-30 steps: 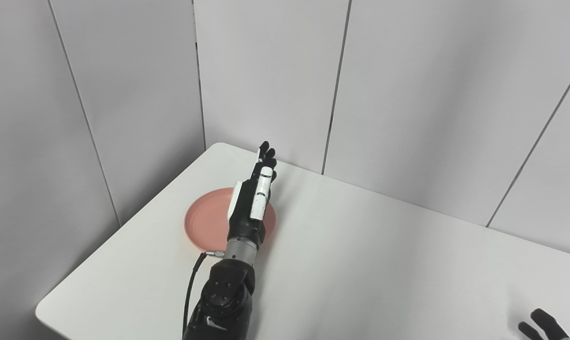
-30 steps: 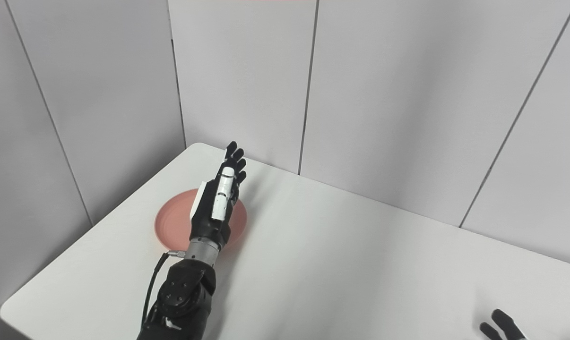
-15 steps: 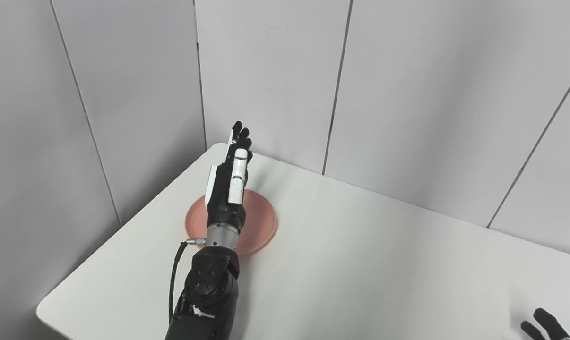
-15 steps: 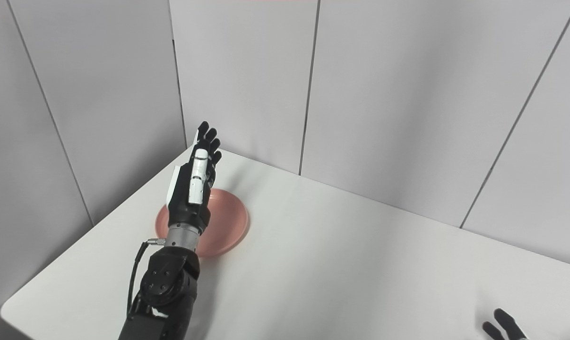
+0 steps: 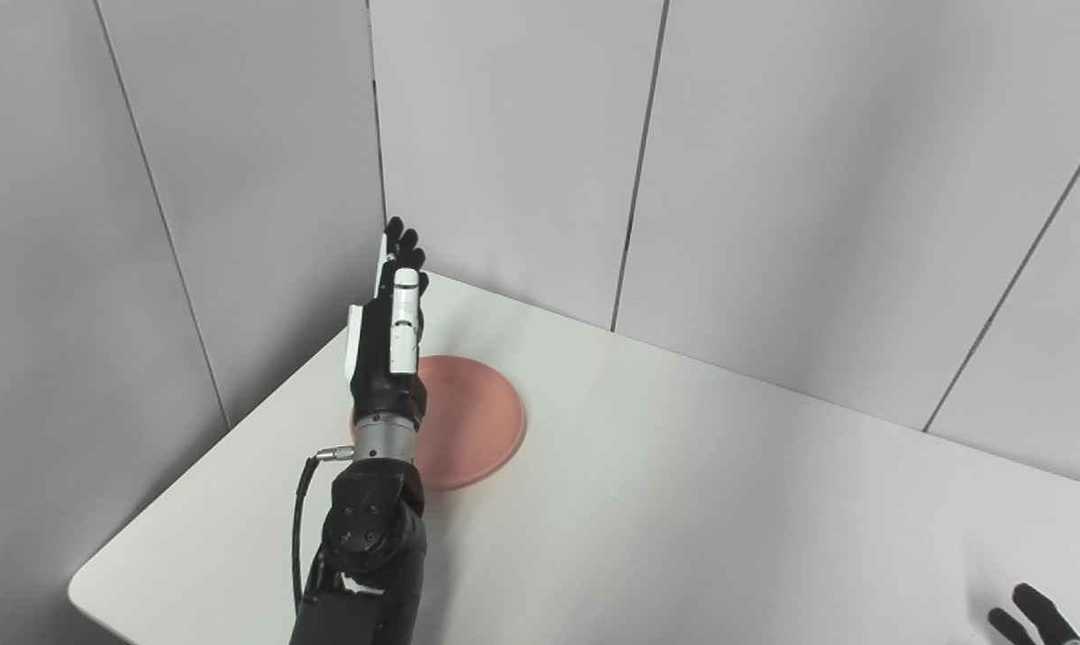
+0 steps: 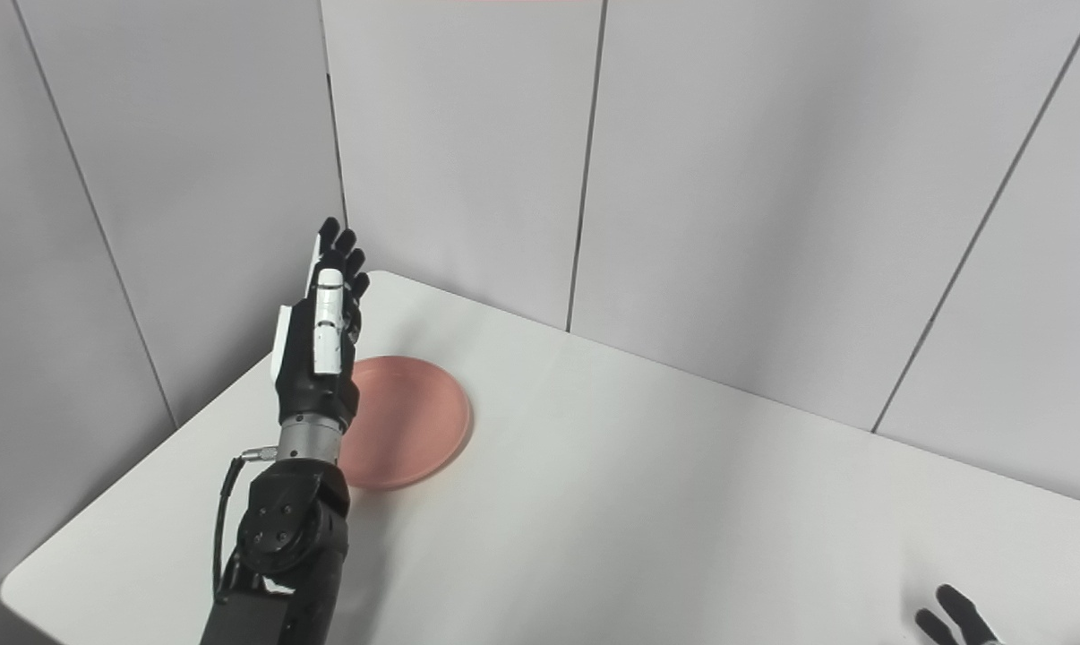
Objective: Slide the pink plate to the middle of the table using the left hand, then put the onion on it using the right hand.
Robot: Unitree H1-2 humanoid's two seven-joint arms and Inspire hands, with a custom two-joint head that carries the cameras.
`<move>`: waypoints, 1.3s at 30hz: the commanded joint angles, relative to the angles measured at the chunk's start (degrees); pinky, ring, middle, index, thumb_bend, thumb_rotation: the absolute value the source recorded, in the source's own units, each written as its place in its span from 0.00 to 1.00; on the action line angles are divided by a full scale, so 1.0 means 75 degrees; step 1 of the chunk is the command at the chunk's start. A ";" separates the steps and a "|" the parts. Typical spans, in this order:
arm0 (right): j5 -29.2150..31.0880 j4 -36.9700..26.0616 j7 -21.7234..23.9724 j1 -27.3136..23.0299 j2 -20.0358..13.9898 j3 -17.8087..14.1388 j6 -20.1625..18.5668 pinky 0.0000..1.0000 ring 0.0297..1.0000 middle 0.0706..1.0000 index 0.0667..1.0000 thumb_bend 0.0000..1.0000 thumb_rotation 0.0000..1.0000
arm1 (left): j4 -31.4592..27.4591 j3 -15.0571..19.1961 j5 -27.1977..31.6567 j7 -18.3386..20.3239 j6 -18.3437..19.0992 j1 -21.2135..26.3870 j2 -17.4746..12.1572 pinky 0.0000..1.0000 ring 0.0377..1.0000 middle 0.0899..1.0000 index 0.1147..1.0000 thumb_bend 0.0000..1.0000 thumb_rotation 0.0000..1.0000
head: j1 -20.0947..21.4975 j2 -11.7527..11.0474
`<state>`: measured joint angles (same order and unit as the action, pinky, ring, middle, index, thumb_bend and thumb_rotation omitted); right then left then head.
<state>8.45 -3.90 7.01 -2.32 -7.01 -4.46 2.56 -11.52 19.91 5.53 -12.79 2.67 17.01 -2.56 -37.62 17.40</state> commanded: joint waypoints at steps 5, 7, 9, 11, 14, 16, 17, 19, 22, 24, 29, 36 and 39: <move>0.0020 0.0240 -0.0002 0.0154 -0.0034 -0.0061 0.0286 0.56 0.82 0.86 0.79 0.25 0.89 | -0.0320 0.0205 0.0138 -0.0146 -0.0111 0.0101 -0.0220 0.98 0.99 1.00 0.99 0.42 1.00 | -0.0049 -0.0004; 0.0005 0.0266 0.0019 0.0155 -0.0047 -0.0050 0.0345 0.56 0.82 0.86 0.79 0.24 0.89 | -0.0349 0.0283 0.0167 -0.0201 -0.0056 0.0092 -0.0242 0.97 0.99 1.00 0.99 0.42 1.00 | -0.0036 -0.0001; 0.0019 0.0296 0.0042 0.0152 -0.0053 -0.0051 0.0396 0.56 0.83 0.87 0.80 0.24 0.90 | -0.0334 0.0345 0.0166 -0.0239 -0.0057 0.0082 -0.0271 0.97 0.99 1.00 0.98 0.42 1.00 | -0.0036 -0.0001; 0.0007 0.0257 0.0016 0.0151 -0.0046 -0.0055 0.0330 0.56 0.82 0.87 0.79 0.24 0.90 | -0.0323 0.0395 0.0183 -0.0253 -0.0062 0.0074 -0.0286 0.96 0.98 0.99 0.97 0.42 1.00 | -0.0036 -0.0001; -0.0022 0.0181 -0.0018 0.0163 -0.0048 -0.0056 0.0223 0.55 0.82 0.86 0.79 0.24 0.90 | -0.0251 0.0508 0.0310 -0.0249 -0.0120 0.0067 -0.0324 0.96 0.98 0.99 0.97 0.42 1.00 | -0.0042 0.0007; -0.0007 0.0222 -0.0002 0.0150 -0.0063 -0.0067 0.0271 0.55 0.81 0.86 0.78 0.25 0.89 | -0.0192 0.0576 0.0421 -0.0247 -0.0173 0.0057 -0.0366 0.97 0.98 0.99 0.97 0.41 1.00 | -0.0051 0.0018; 0.0001 0.0240 0.0006 0.0145 -0.0066 -0.0070 0.0294 0.55 0.81 0.86 0.78 0.25 0.88 | -0.0184 0.0585 0.0440 -0.0246 -0.0180 0.0055 -0.0373 0.97 0.98 0.99 0.97 0.41 1.00 | -0.0051 0.0018; -0.0009 0.0230 0.0004 0.0148 -0.0076 -0.0071 0.0286 0.55 0.81 0.85 0.78 0.25 0.88 | -0.0173 0.0601 0.0460 -0.0266 -0.0176 0.0040 -0.0390 0.98 0.98 0.99 0.96 0.41 1.00 | -0.0100 0.0017; 0.0020 0.0265 0.0027 0.0140 -0.0105 -0.0087 0.0305 0.55 0.80 0.85 0.78 0.25 0.88 | -0.0162 0.0652 0.0516 -0.0312 -0.0164 0.0028 -0.0405 0.98 0.98 0.99 0.96 0.41 1.00 | -0.0114 0.0035; 0.0088 0.0263 0.0082 0.0133 -0.0126 -0.0085 0.0292 0.55 0.80 0.85 0.78 0.25 0.88 | -0.0162 0.0666 0.0550 -0.0311 -0.0199 0.0020 -0.0419 0.98 0.98 0.99 0.96 0.41 1.00 | -0.0112 0.0041; 0.0070 0.0158 0.0047 0.0142 -0.0143 -0.0068 0.0159 0.55 0.80 0.85 0.77 0.26 0.88 | -0.0196 0.0687 0.0606 -0.0336 -0.0190 0.0019 -0.0441 0.98 0.97 0.97 0.94 0.40 1.00 | -0.0123 0.0045; 0.0118 0.0218 0.0065 0.0117 -0.0159 -0.0086 0.0210 0.53 0.78 0.83 0.76 0.26 0.86 | -0.0178 0.0828 0.0512 -0.0625 0.0087 0.0076 -0.0423 0.97 0.97 0.97 0.93 0.42 1.00 | -0.0120 0.0070; 0.0116 0.0186 0.0042 0.0125 -0.0162 -0.0087 0.0176 0.52 0.77 0.83 0.75 0.25 0.85 | -0.0098 0.0825 0.0419 -0.0750 0.0078 0.0050 -0.0430 0.97 0.97 0.96 0.93 0.42 1.00 | -0.0146 0.0086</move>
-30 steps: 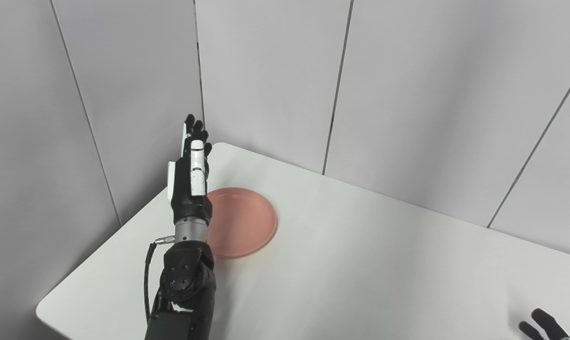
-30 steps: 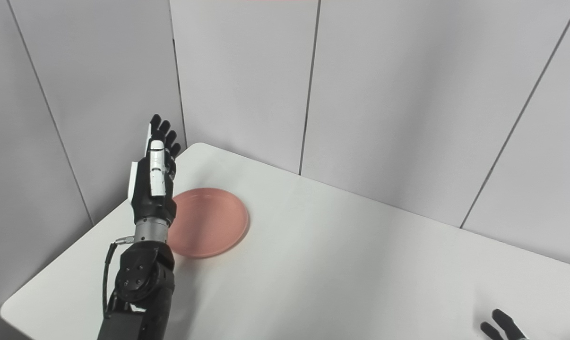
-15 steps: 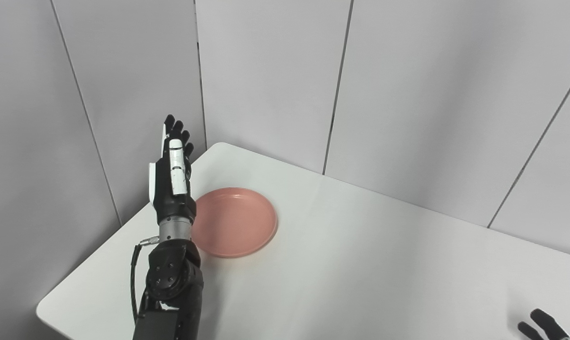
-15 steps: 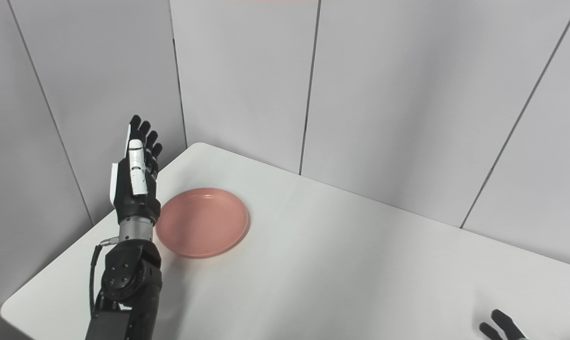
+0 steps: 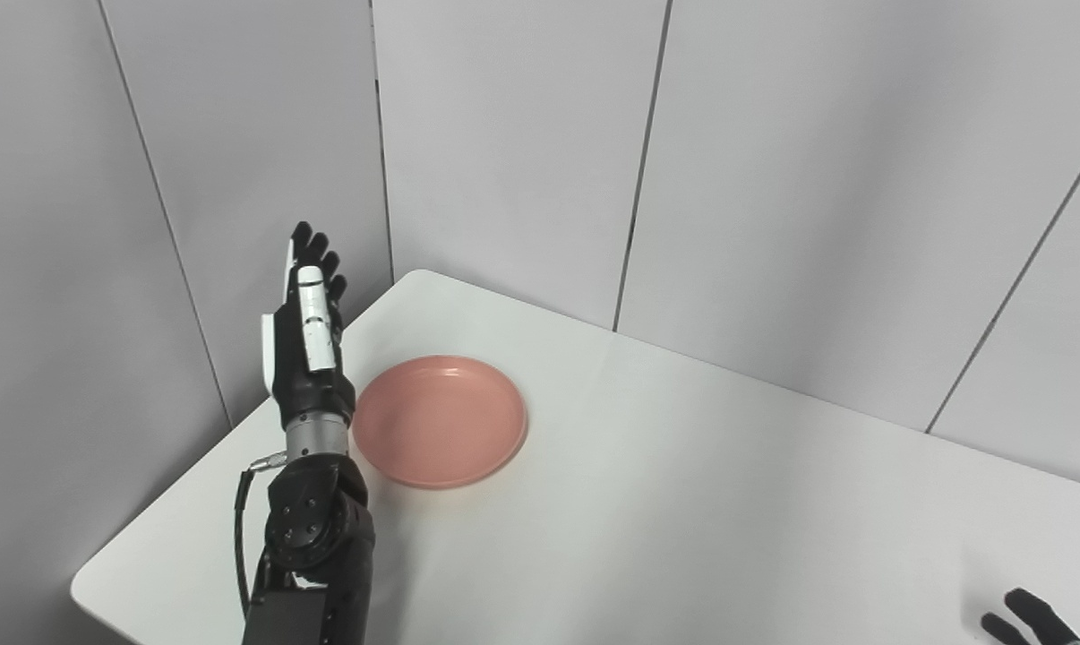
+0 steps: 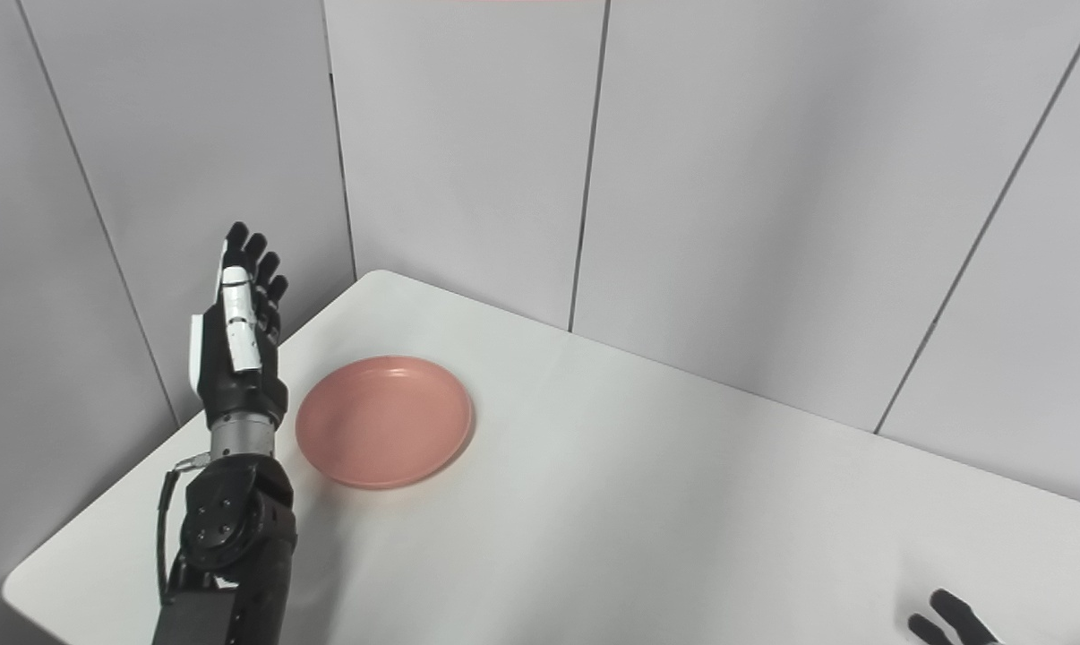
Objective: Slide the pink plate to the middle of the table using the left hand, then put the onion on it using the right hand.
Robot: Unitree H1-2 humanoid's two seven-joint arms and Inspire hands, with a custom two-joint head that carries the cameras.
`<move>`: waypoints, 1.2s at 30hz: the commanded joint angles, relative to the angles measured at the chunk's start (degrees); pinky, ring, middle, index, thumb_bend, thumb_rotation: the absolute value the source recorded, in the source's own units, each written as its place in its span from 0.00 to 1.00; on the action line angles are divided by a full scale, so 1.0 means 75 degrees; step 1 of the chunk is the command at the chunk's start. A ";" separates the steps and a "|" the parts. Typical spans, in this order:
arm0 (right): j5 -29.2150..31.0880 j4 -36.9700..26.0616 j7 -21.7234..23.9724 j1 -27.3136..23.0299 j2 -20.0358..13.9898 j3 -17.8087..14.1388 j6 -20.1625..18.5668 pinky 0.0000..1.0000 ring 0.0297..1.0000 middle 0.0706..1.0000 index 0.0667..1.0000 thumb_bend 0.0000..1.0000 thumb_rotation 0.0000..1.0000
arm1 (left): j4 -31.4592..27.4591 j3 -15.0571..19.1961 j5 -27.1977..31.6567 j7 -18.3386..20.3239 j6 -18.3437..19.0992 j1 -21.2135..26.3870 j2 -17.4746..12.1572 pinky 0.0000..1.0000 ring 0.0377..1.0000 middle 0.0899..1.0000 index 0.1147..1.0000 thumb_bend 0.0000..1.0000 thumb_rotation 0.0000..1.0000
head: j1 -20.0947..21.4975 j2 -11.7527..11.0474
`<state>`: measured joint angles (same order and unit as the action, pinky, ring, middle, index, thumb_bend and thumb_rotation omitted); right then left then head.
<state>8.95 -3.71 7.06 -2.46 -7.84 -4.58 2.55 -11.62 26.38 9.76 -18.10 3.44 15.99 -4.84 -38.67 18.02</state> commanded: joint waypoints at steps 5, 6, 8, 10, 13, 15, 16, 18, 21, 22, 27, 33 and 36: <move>0.0034 0.0188 -0.0008 0.0134 -0.0037 -0.0080 0.0230 0.51 0.76 0.81 0.74 0.23 0.84 | -0.0003 -0.0049 -0.0100 -0.0055 -0.0106 0.0137 -0.0167 0.98 0.97 0.97 0.94 0.41 1.00 | -0.0005 0.0004; 0.0037 0.0190 0.0020 0.0128 -0.0058 -0.0067 0.0225 0.51 0.76 0.81 0.74 0.22 0.84 | 0.0057 -0.0045 -0.0097 -0.0055 -0.0071 0.0125 -0.0179 0.98 0.97 0.97 0.94 0.41 1.00 | 0.0006 -0.0018; 0.0045 0.0182 0.0050 0.0122 -0.0080 -0.0056 0.0211 0.52 0.77 0.82 0.75 0.27 0.86 | 0.0161 -0.0034 -0.0078 -0.0048 -0.0039 0.0108 -0.0196 0.98 0.97 0.97 0.94 0.41 1.00 | 0.0003 -0.0016; 0.0051 0.0171 0.0052 0.0122 -0.0080 -0.0058 0.0200 0.51 0.76 0.81 0.74 0.27 0.85 | 0.0216 -0.0028 -0.0057 -0.0044 -0.0049 0.0104 -0.0206 0.98 0.97 0.97 0.94 0.41 1.00 | 0.0003 -0.0016; 0.0072 0.0235 0.0095 0.0100 -0.0117 -0.0052 0.0218 0.50 0.75 0.81 0.74 0.25 0.85 | 0.0355 -0.0067 -0.0065 -0.0011 -0.0093 0.0092 -0.0230 0.99 0.97 0.98 0.95 0.40 1.00 | -0.0002 -0.0029; 0.0075 0.0271 0.0108 0.0091 -0.0134 -0.0044 0.0222 0.50 0.75 0.81 0.74 0.25 0.86 | 0.0435 -0.0074 -0.0057 -0.0008 -0.0099 0.0089 -0.0238 0.99 0.98 0.98 0.95 0.40 1.00 | -0.0002 -0.0029; 0.0086 0.0271 0.0103 0.0091 -0.0128 -0.0045 0.0229 0.49 0.75 0.81 0.74 0.25 0.85 | 0.0491 -0.0070 -0.0057 -0.0012 -0.0119 0.0090 -0.0243 0.98 0.98 0.98 0.96 0.40 1.00 | -0.0002 -0.0029; 0.0089 0.0264 0.0089 0.0091 -0.0123 -0.0044 0.0239 0.49 0.75 0.81 0.74 0.22 0.86 | 0.0559 -0.0068 -0.0055 -0.0012 -0.0144 0.0090 -0.0252 0.98 0.98 0.98 0.96 0.39 1.00 | -0.0002 -0.0029; 0.0081 0.0233 0.0064 0.0091 -0.0124 -0.0046 0.0183 0.49 0.75 0.81 0.74 0.22 0.86 | 0.0627 -0.0061 -0.0054 -0.0033 -0.0164 0.0100 -0.0241 0.98 0.98 0.98 0.96 0.39 1.00 | -0.0023 -0.0024; 0.0076 0.0212 0.0049 0.0091 -0.0123 -0.0049 0.0142 0.49 0.75 0.81 0.73 0.23 0.86 | 0.0666 -0.0054 -0.0054 -0.0049 -0.0174 0.0108 -0.0230 0.98 0.98 0.98 0.96 0.38 1.00 | -0.0023 -0.0024; 0.0048 0.0161 0.0003 0.0091 -0.0134 -0.0050 0.0076 0.48 0.76 0.81 0.73 0.23 0.85 | 0.0735 -0.0033 0.0004 -0.0084 -0.0125 0.0123 -0.0190 0.98 0.98 0.98 0.96 0.38 1.00 | -0.0036 -0.0005; 0.0073 0.0120 0.0013 0.0077 -0.0157 -0.0058 0.0038 0.48 0.76 0.82 0.74 0.27 0.84 | 0.0929 -0.0014 0.0162 -0.0058 -0.0106 0.0137 -0.0213 0.99 0.99 1.00 0.99 0.38 1.00 | -0.0038 0.0030; 0.0089 0.0103 0.0007 0.0087 -0.0150 -0.0067 0.0048 0.48 0.76 0.82 0.73 0.25 0.84 | 0.1046 -0.0011 0.0202 -0.0060 -0.0189 0.0141 -0.0235 0.98 0.98 0.99 0.97 0.38 1.00 | -0.0045 0.0040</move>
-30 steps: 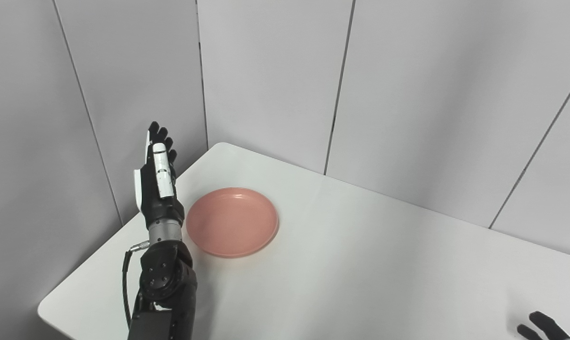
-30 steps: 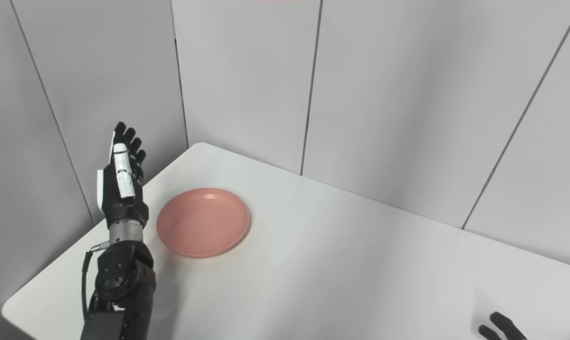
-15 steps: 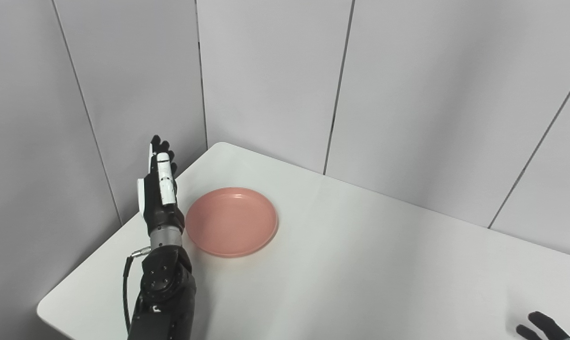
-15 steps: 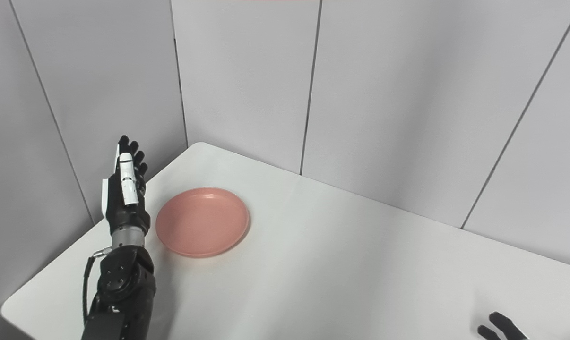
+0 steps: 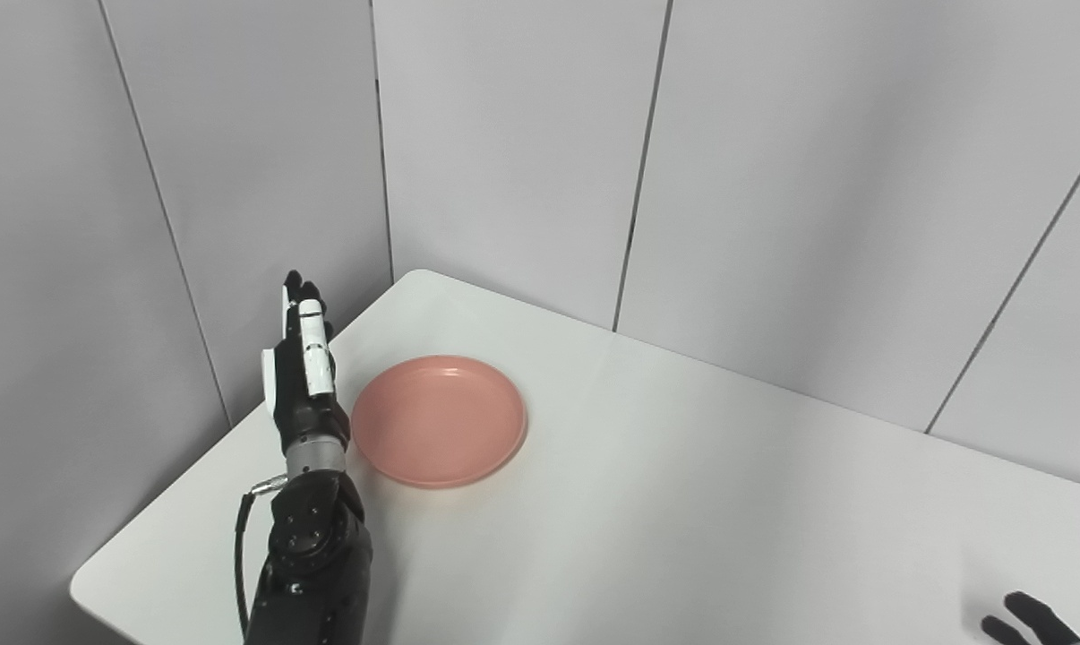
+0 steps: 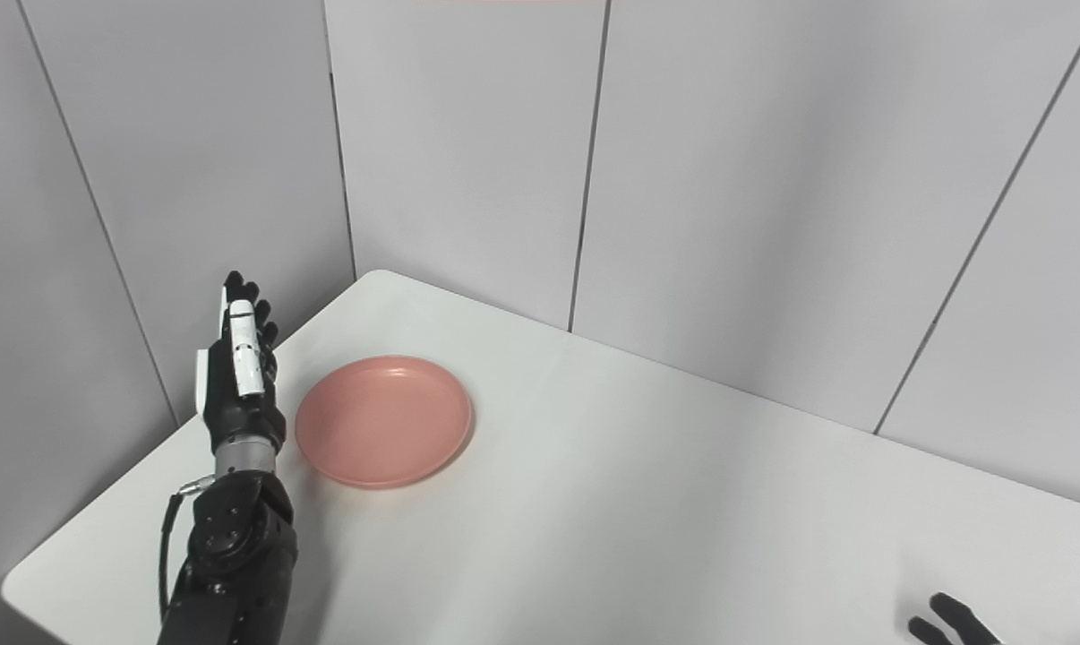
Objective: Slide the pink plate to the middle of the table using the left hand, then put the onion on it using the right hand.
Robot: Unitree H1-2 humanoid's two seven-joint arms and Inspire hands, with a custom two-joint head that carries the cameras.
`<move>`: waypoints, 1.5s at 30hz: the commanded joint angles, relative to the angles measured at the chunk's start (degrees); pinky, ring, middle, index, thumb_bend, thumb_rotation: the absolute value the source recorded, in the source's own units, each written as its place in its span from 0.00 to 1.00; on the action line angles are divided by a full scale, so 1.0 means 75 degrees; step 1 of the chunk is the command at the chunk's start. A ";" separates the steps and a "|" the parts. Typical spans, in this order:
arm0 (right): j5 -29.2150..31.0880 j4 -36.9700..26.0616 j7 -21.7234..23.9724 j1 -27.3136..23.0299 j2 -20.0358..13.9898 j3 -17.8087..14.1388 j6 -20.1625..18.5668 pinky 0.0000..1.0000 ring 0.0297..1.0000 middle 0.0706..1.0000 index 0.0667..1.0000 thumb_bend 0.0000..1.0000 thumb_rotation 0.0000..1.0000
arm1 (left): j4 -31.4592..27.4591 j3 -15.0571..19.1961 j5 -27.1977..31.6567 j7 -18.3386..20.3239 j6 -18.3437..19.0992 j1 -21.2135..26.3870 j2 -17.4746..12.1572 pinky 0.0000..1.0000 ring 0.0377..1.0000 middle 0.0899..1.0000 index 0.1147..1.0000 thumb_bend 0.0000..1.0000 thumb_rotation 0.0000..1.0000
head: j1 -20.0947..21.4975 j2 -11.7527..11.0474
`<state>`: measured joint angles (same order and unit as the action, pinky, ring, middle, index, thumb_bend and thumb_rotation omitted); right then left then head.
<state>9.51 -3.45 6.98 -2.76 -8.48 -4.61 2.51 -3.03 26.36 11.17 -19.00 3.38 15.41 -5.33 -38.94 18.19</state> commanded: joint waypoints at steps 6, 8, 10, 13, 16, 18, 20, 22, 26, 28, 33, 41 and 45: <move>0.0044 0.0052 0.0026 0.0140 -0.0055 -0.0061 0.0079 0.48 0.76 0.81 0.73 0.23 0.82 | -0.0050 0.0016 0.0061 0.0076 -0.0254 0.0211 -0.0202 0.99 0.99 1.00 0.97 0.38 1.00 | -0.0009 0.0016; 0.0052 0.0046 0.0016 0.0144 -0.0059 -0.0071 0.0042 0.48 0.76 0.81 0.73 0.22 0.83 | -0.0123 0.0024 0.0048 0.0044 -0.0248 0.0199 -0.0175 1.00 1.00 1.00 0.98 0.38 1.00 | -0.0062 0.0027; 0.0052 0.0031 0.0010 0.0142 -0.0063 -0.0072 0.0013 0.48 0.76 0.81 0.73 0.22 0.84 | -0.0181 0.0033 0.0002 0.0006 -0.0267 0.0180 -0.0161 1.00 0.99 0.99 0.97 0.38 1.00 | -0.0062 0.0027; 0.0032 0.0019 -0.0026 0.0136 -0.0044 -0.0073 -0.0026 0.46 0.75 0.81 0.72 0.20 0.84 | -0.0253 0.0060 -0.0053 -0.0030 -0.0262 0.0131 -0.0183 1.00 0.99 0.99 0.96 0.38 1.00 | -0.0062 0.0027; 0.0057 0.0045 0.0001 0.0126 -0.0063 -0.0066 -0.0003 0.45 0.75 0.80 0.72 0.19 0.84 | -0.0309 0.0073 -0.0087 -0.0064 -0.0214 0.0110 -0.0169 1.00 0.99 0.98 0.96 0.39 1.00 | -0.0086 0.0035; 0.0074 0.0092 0.0042 0.0111 -0.0099 -0.0064 0.0031 0.47 0.76 0.81 0.72 0.22 0.84 | -0.0311 0.0040 -0.0099 -0.0059 -0.0187 0.0098 -0.0144 0.99 0.98 0.97 0.94 0.39 1.00 | -0.0094 0.0041; 0.0076 0.0090 0.0045 0.0111 -0.0105 -0.0068 0.0018 0.47 0.77 0.82 0.73 0.23 0.85 | -0.0285 0.0010 -0.0095 -0.0048 -0.0199 0.0093 -0.0140 0.99 0.98 0.98 0.94 0.39 1.00 | -0.0101 0.0043; 0.0066 -0.0005 -0.0001 0.0130 -0.0080 -0.0073 -0.0080 0.46 0.77 0.81 0.72 0.23 0.85 | -0.0097 -0.0027 -0.0025 0.0030 -0.0251 0.0111 -0.0149 0.99 0.99 0.99 0.96 0.39 1.00 | -0.0104 0.0046; 0.0023 0.0003 -0.0011 0.0129 -0.0089 -0.0065 -0.0051 0.45 0.77 0.82 0.72 0.23 0.86 | 0.0252 -0.0050 0.0038 0.0091 -0.0291 0.0164 -0.0162 0.99 0.98 0.98 0.96 0.38 1.00 | -0.0110 0.0070; 0.0028 0.0027 -0.0011 0.0127 -0.0084 -0.0070 -0.0025 0.45 0.76 0.81 0.72 0.22 0.86 | 0.0328 -0.0059 0.0042 0.0103 -0.0286 0.0157 -0.0156 1.00 0.98 0.97 0.95 0.38 1.00 | -0.0110 0.0070; 0.0094 0.0034 0.0016 0.0123 -0.0097 -0.0092 -0.0020 0.46 0.76 0.81 0.71 0.22 0.85 | 0.0431 -0.0068 0.0036 0.0096 -0.0300 0.0153 -0.0126 1.00 0.97 0.97 0.94 0.38 1.00 | -0.0123 0.0108; 0.0154 0.0001 0.0051 0.0118 -0.0130 -0.0098 -0.0020 0.46 0.75 0.80 0.71 0.22 0.84 | 0.0621 -0.0093 0.0121 0.0176 -0.0272 0.0159 -0.0129 0.99 0.96 0.96 0.94 0.37 1.00 | -0.0136 0.0167; 0.0115 0.0010 0.0024 0.0119 -0.0131 -0.0100 0.0008 0.47 0.74 0.79 0.70 0.23 0.85 | 0.0789 -0.0099 0.0176 0.0244 -0.0316 0.0169 -0.0165 0.97 0.96 0.96 0.94 0.37 1.00 | -0.0139 0.0192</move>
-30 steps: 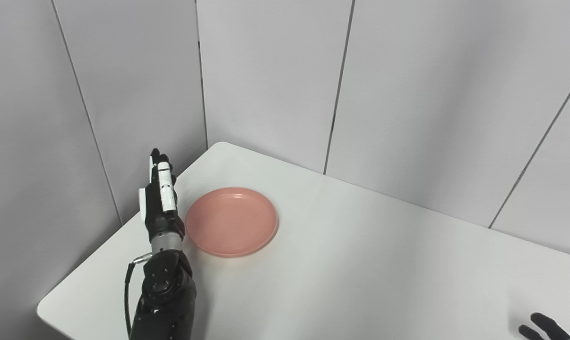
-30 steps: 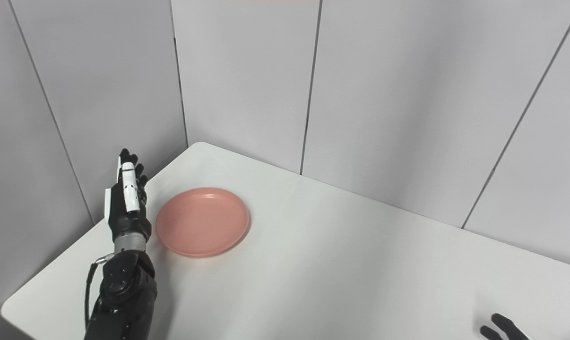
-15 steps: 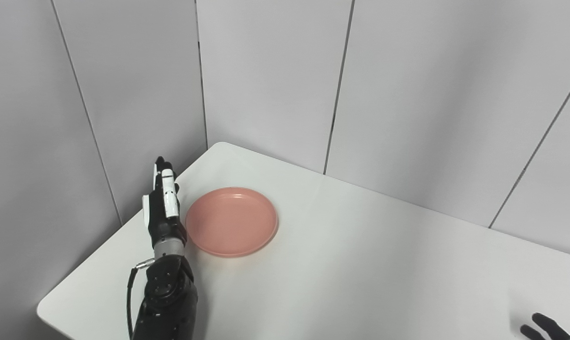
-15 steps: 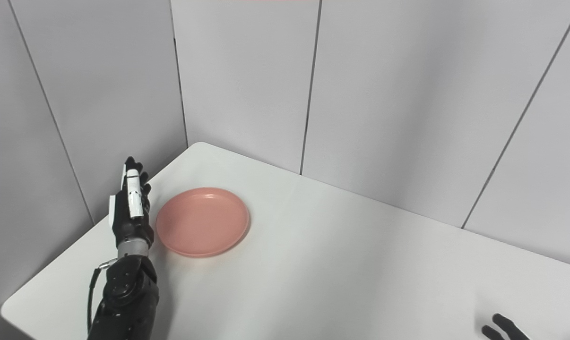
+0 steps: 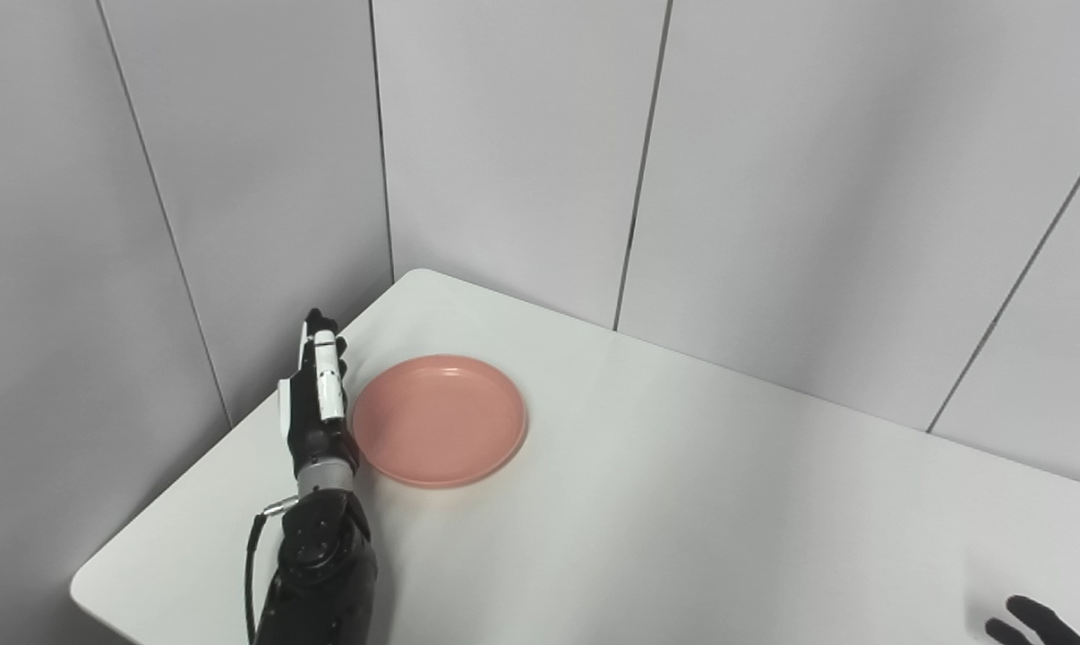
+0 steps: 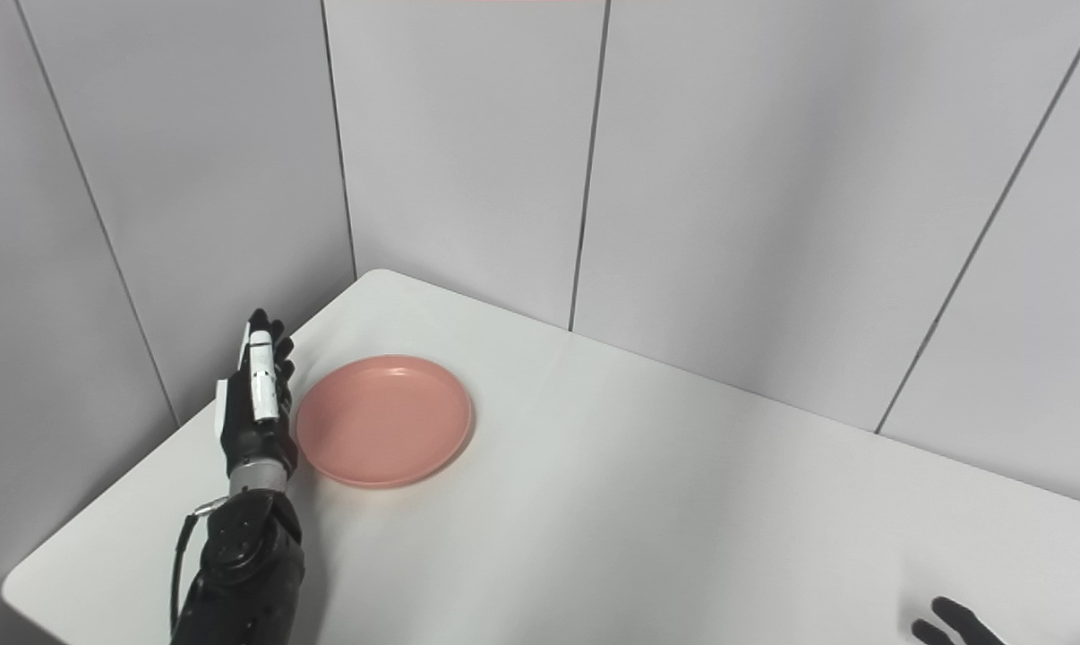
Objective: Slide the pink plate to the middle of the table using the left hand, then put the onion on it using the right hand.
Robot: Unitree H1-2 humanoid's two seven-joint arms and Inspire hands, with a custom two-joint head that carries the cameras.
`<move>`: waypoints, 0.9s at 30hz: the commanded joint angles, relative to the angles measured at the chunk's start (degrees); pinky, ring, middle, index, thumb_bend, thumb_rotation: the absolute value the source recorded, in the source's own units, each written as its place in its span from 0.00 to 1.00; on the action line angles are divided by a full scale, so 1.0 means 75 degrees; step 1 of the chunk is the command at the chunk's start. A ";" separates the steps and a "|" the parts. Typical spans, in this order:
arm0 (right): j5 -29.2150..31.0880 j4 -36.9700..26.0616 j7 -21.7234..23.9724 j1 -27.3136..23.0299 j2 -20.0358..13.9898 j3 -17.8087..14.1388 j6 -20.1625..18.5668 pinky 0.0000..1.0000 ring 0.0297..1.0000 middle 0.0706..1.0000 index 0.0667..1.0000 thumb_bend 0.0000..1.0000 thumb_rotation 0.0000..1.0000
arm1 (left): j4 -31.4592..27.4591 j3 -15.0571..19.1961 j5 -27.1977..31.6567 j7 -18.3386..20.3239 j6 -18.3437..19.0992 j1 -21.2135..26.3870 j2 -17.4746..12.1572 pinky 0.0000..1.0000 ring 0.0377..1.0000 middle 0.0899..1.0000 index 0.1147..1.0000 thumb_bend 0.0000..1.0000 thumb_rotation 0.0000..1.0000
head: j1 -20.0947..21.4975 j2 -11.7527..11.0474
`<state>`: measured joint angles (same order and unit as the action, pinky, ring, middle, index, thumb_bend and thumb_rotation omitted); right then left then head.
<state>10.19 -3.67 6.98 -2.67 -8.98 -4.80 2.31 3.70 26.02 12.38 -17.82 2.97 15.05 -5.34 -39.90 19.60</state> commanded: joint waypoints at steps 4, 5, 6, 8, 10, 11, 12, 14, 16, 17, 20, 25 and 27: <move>0.0015 -0.0011 0.0005 0.0116 -0.0061 -0.0071 -0.0011 0.45 0.74 0.78 0.70 0.23 0.85 | -0.0040 -0.0057 0.0062 0.0128 -0.0207 0.0242 -0.0168 0.97 0.96 0.96 0.94 0.37 1.00 | -0.0010 0.0013; 0.0014 -0.0006 0.0008 0.0115 -0.0061 -0.0070 0.0006 0.46 0.74 0.79 0.70 0.23 0.84 | -0.0026 -0.0055 0.0072 0.0140 -0.0202 0.0243 -0.0174 0.97 0.96 0.96 0.94 0.37 1.00 | -0.0010 0.0013; 0.0014 -0.0004 0.0011 0.0115 -0.0060 -0.0069 0.0016 0.46 0.74 0.79 0.70 0.23 0.84 | -0.0017 -0.0052 0.0075 0.0147 -0.0202 0.0245 -0.0177 0.97 0.96 0.96 0.94 0.36 1.00 | -0.0010 0.0013; 0.0013 -0.0063 -0.0028 0.0113 -0.0035 -0.0076 -0.0069 0.44 0.72 0.77 0.58 0.35 0.51 | -0.0036 -0.0056 0.0114 0.0183 -0.0181 0.0243 -0.0169 0.97 0.96 0.96 0.94 0.36 1.00 | -0.0008 0.0032; 0.0033 -0.0062 -0.0030 0.0111 -0.0035 -0.0082 -0.0098 0.41 0.71 0.76 0.48 0.46 0.22 | -0.0014 -0.0064 0.0128 0.0209 -0.0140 0.0241 -0.0180 0.96 0.96 0.96 0.94 0.36 1.00 | -0.0008 0.0032; 0.0049 -0.0045 -0.0020 0.0111 -0.0044 -0.0085 -0.0096 0.41 0.71 0.77 0.47 0.47 0.19 | 0.0012 -0.0072 0.0126 0.0213 -0.0120 0.0241 -0.0194 0.96 0.96 0.96 0.93 0.36 1.00 | -0.0006 0.0045; 0.0050 -0.0014 -0.0009 0.0107 -0.0052 -0.0088 -0.0048 0.41 0.71 0.77 0.46 0.47 0.18 | 0.0031 -0.0084 0.0144 0.0236 -0.0100 0.0235 -0.0211 0.95 0.96 0.96 0.93 0.37 1.00 | -0.0006 0.0050; 0.0047 0.0032 0.0012 0.0099 -0.0066 -0.0086 0.0027 0.41 0.71 0.76 0.46 0.48 0.17 | 0.0012 -0.0102 0.0193 0.0267 -0.0034 0.0223 -0.0215 0.95 0.96 0.96 0.93 0.37 1.00 | -0.0008 0.0057; 0.0045 0.0045 0.0026 0.0095 -0.0074 -0.0083 0.0051 0.41 0.71 0.76 0.46 0.48 0.17 | 0.0003 -0.0105 0.0233 0.0287 0.0000 0.0220 -0.0214 0.95 0.96 0.96 0.93 0.37 1.00 | -0.0008 0.0057; 0.0053 0.0027 0.0021 0.0103 -0.0069 -0.0087 0.0035 0.41 0.71 0.76 0.46 0.48 0.17 | 0.0024 -0.0122 0.0255 0.0332 0.0039 0.0221 -0.0227 0.95 0.96 0.96 0.93 0.37 1.00 | -0.0009 0.0062; 0.0064 -0.0002 0.0011 0.0109 -0.0063 -0.0093 -0.0003 0.42 0.71 0.76 0.46 0.48 0.17 | 0.0142 -0.0151 0.0314 0.0433 0.0072 0.0242 -0.0272 0.95 0.96 0.96 0.93 0.37 1.00 | -0.0009 0.0062; 0.0058 -0.0007 0.0024 0.0109 -0.0087 -0.0085 -0.0039 0.41 0.71 0.77 0.46 0.48 0.17 | 0.0287 -0.0263 0.0449 0.0669 0.0044 0.0246 -0.0365 0.96 0.96 0.96 0.94 0.36 1.00 | -0.0009 0.0062; 0.0050 -0.0080 0.0006 0.0124 -0.0071 -0.0073 -0.0098 0.40 0.71 0.77 0.46 0.48 0.17 | 0.0339 -0.0330 0.0485 0.0766 0.0021 0.0242 -0.0407 0.95 0.95 0.96 0.93 0.36 1.00 | 0.0035 0.0079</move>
<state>10.23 -3.80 6.84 -2.59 -9.09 -4.93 2.16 7.16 23.89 16.10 -13.38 3.57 15.08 -7.02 -39.90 20.04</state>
